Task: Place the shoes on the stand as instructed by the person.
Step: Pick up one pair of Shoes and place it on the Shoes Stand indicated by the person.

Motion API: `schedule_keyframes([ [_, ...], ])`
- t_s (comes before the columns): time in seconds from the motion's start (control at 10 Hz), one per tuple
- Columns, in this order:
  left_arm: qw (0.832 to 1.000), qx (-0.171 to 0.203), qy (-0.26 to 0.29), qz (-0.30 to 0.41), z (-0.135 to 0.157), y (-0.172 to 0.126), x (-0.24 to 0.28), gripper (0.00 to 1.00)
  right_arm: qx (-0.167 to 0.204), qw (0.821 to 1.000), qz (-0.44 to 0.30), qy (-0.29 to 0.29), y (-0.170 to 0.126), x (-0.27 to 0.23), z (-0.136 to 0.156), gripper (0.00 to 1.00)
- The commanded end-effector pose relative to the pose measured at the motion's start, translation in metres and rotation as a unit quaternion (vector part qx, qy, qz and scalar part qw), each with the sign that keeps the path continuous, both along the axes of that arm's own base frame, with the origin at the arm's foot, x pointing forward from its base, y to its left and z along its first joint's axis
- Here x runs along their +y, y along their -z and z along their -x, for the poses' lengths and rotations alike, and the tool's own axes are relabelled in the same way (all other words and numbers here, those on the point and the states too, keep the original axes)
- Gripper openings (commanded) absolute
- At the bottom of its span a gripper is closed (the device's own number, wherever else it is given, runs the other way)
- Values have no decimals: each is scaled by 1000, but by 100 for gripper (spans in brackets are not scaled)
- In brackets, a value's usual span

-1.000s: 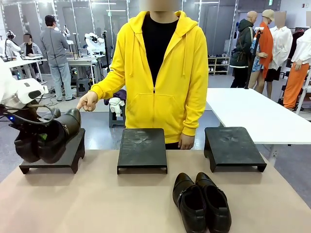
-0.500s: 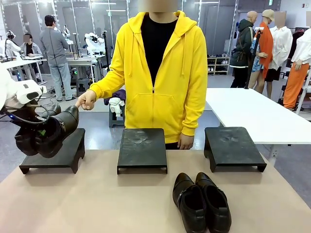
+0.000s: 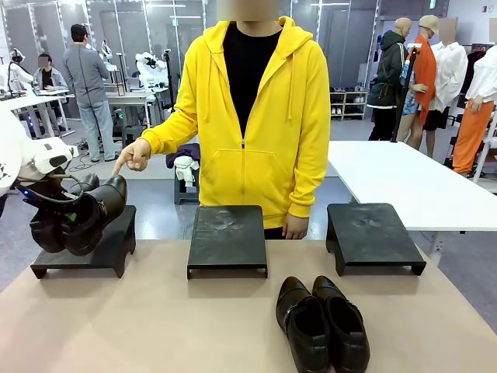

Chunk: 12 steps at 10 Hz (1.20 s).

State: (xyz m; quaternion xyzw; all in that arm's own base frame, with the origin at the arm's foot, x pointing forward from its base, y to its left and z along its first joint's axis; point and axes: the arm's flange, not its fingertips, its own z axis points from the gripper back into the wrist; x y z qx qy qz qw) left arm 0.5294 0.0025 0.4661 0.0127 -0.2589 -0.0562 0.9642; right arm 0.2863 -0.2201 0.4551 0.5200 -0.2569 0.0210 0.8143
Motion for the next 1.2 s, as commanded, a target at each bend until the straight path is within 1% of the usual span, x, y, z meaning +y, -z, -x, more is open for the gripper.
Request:
schedule_keyframes([
  [0.0, 1000, -24, 5, 6, -18, 0, 8, 7, -6, 1000, -2, -3, -2, -1, -1, 100],
  [0.1, 1000, -19, -2, 11, -24, 8, 8, 7, -6, 1000, -2, -3, -2, -1, -1, 100],
  [0.4, 1000, -25, -11, 10, -34, 25, 13, 7, -6, 1000, -2, -3, -2, -1, -1, 100],
  [0.6, 999, -33, -12, 18, -38, 31, 14, 7, -6, 1000, -2, -3, -2, -1, -1, 100],
  [1.0, 999, -26, -18, 21, -42, 41, 15, 8, -6, 1000, -2, -3, -2, -1, -1, 100],
  [1.1, 999, -25, -22, 23, -43, 40, 16, 25, -6, 1000, -2, -3, -2, -1, -1, 100],
])
